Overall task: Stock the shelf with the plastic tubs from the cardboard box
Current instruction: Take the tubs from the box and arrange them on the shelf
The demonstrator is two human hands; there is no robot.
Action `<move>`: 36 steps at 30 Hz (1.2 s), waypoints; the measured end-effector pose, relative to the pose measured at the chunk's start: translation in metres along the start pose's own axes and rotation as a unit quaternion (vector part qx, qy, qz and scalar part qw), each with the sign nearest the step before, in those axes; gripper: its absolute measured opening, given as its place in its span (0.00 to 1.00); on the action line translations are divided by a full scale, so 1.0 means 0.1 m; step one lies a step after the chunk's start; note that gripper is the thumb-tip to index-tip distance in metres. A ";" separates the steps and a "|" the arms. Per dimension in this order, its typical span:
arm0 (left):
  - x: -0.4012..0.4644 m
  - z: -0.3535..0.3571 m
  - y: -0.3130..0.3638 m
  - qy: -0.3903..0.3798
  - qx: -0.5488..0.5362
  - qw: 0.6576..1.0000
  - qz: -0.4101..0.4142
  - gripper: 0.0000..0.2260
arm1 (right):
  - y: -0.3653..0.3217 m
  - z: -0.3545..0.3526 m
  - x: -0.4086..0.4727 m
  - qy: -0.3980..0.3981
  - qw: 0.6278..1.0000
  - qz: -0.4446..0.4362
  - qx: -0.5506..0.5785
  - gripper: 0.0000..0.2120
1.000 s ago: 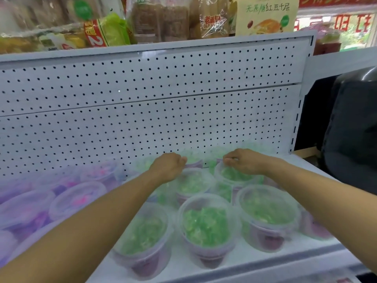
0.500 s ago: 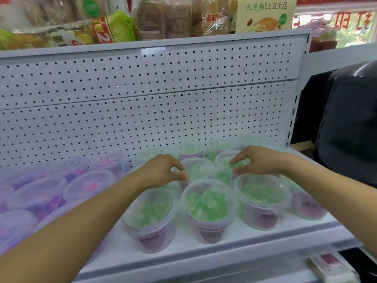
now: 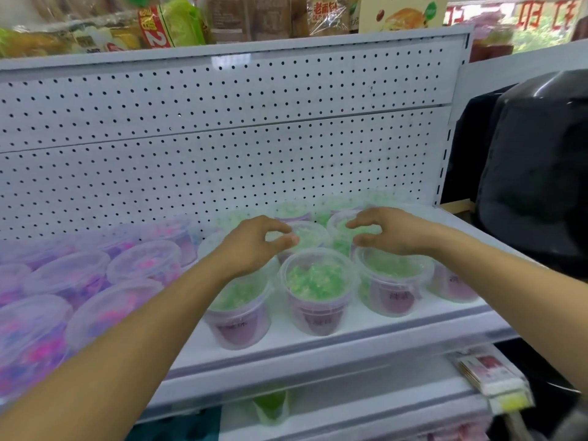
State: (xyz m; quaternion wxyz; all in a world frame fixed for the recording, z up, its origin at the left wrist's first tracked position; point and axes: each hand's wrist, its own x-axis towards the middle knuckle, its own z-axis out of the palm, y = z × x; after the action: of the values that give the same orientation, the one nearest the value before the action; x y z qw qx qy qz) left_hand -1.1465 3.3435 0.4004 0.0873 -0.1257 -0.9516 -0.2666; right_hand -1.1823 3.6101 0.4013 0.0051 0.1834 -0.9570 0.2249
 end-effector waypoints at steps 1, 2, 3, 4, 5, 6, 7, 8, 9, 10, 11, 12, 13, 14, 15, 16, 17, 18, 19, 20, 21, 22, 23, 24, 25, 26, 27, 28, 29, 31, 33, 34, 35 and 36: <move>-0.11 0.02 0.05 0.005 -0.016 1.000 0.022 0.17 | -0.01 -0.02 -0.07 0.014 1.000 -0.014 0.003 0.18; -0.23 0.03 0.11 -0.002 -0.014 0.999 0.045 0.17 | -0.02 -0.05 -0.15 0.022 0.999 -0.023 0.007 0.17; -0.33 0.05 0.16 -0.017 -0.004 0.998 0.065 0.17 | -0.03 -0.09 -0.23 0.022 0.999 -0.027 0.009 0.16; -0.42 0.07 0.20 -0.035 0.010 0.996 0.077 0.18 | -0.04 -0.12 -0.30 0.012 1.000 -0.026 0.006 0.15; -0.48 0.08 0.24 -0.051 0.025 0.995 0.080 0.20 | -0.04 -0.14 -0.36 -0.006 1.000 -0.021 -0.004 0.15; -0.51 0.10 0.26 -0.060 0.041 0.994 0.078 0.22 | -0.04 -0.15 -0.41 -0.029 0.999 -0.013 -0.019 0.16; -0.53 0.11 0.28 -0.061 0.056 0.994 0.074 0.24 | -0.05 -0.14 -0.45 -0.051 0.998 -0.003 -0.034 0.18; -0.54 0.12 0.30 -0.058 0.068 0.994 0.067 0.25 | -0.05 -0.12 -0.48 -0.066 0.997 0.005 -0.045 0.21; -0.55 0.13 0.32 -0.055 0.078 0.994 0.059 0.26 | -0.04 -0.09 -0.49 -0.071 0.996 0.010 -0.048 0.22; -0.56 0.14 0.34 -0.052 0.087 0.993 0.052 0.27 | -0.04 -0.06 -0.51 -0.068 0.997 0.009 -0.044 0.23; -0.56 0.15 0.36 -0.050 0.098 0.993 0.047 0.28 | -0.04 -0.05 -0.53 -0.063 0.997 0.006 -0.038 0.23; -0.57 0.15 0.38 -0.049 0.109 0.992 0.043 0.28 | -0.04 -0.04 -0.54 -0.059 0.998 0.003 -0.033 0.22; -0.57 0.16 0.39 -0.049 0.115 0.991 0.038 0.28 | -0.04 -0.04 -0.56 -0.055 0.998 0.001 -0.032 0.22; -0.57 0.16 0.40 -0.050 0.115 0.992 0.032 0.28 | -0.05 -0.04 -0.57 -0.054 0.998 0.001 -0.032 0.22; -0.56 0.16 0.40 -0.051 0.113 0.992 0.026 0.27 | -0.05 -0.04 -0.58 -0.053 0.998 0.001 -0.033 0.23; -0.55 0.17 0.40 -0.054 0.107 0.993 0.021 0.27 | -0.05 -0.04 -0.58 -0.053 0.998 0.003 -0.033 0.22; -0.53 0.17 0.39 -0.056 0.101 0.993 0.015 0.27 | -0.06 -0.04 -0.59 -0.053 0.998 0.005 -0.034 0.22; -0.52 0.17 0.39 -0.057 0.095 0.994 0.010 0.27 | -0.06 -0.04 -0.59 -0.055 0.998 0.008 -0.035 0.22; -0.52 0.17 0.38 -0.058 0.092 0.994 0.006 0.27 | -0.07 -0.05 -0.60 -0.058 0.998 0.011 -0.037 0.22; -0.51 0.18 0.38 -0.059 0.090 0.994 0.003 0.27 | -0.07 -0.05 -0.60 -0.062 0.997 0.014 -0.038 0.22; -0.51 0.18 0.38 -0.061 0.091 0.994 0.000 0.27 | -0.07 -0.05 -0.60 -0.065 0.997 0.017 -0.040 0.22; -0.50 0.18 0.38 -0.062 0.093 0.994 -0.003 0.28 | -0.07 -0.05 -0.61 -0.066 0.997 0.019 -0.041 0.22; -0.49 0.18 0.38 -0.062 0.096 0.993 -0.006 0.28 | -0.08 -0.05 -0.61 -0.066 0.997 0.021 -0.041 0.22; -0.49 0.18 0.38 -0.063 0.097 0.993 -0.009 0.28 | -0.08 -0.05 -0.61 -0.067 0.997 0.021 -0.041 0.22; -0.49 0.18 0.38 -0.063 0.097 0.993 -0.011 0.28 | -0.08 -0.05 -0.62 -0.067 0.997 0.020 -0.039 0.22; -0.48 0.18 0.38 -0.062 0.095 0.993 -0.013 0.28 | -0.09 -0.05 -0.62 -0.066 0.997 0.018 -0.039 0.22; -0.49 0.18 0.38 -0.061 0.091 0.994 -0.014 0.28 | -0.09 -0.06 -0.63 -0.065 0.997 0.015 -0.039 0.23; -0.49 0.18 0.38 -0.060 0.086 0.994 -0.016 0.28 | -0.09 -0.07 -0.63 -0.066 0.997 0.012 -0.040 0.23; -0.50 0.18 0.37 -0.060 0.077 0.995 -0.017 0.28 | -0.09 -0.07 -0.64 -0.068 0.997 0.010 -0.039 0.23; -0.51 0.19 0.35 -0.064 0.056 0.996 -0.016 0.27 | -0.07 -0.09 -0.65 -0.077 0.997 0.006 -0.029 0.24; -0.52 0.19 0.33 -0.066 0.040 0.997 -0.013 0.27 | -0.04 -0.09 -0.66 -0.088 0.996 0.002 -0.024 0.27; -0.52 0.19 0.32 -0.066 0.035 0.997 -0.012 0.27 | -0.03 -0.08 -0.67 -0.089 0.996 -0.001 -0.029 0.28; -0.51 0.19 0.31 -0.067 0.032 0.997 -0.010 0.27 | -0.02 -0.08 -0.66 -0.088 0.996 -0.004 -0.035 0.29; -0.50 0.19 0.31 -0.068 0.034 0.997 -0.010 0.27 | -0.02 -0.07 -0.66 -0.084 0.996 -0.006 -0.038 0.29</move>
State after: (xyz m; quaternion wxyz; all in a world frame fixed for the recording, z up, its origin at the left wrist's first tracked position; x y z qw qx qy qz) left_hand -1.0916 3.3692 0.3878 0.0245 -0.1313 -0.9650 -0.2256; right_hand -1.1206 3.6344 0.4024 -0.0674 0.2069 -0.9608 0.1717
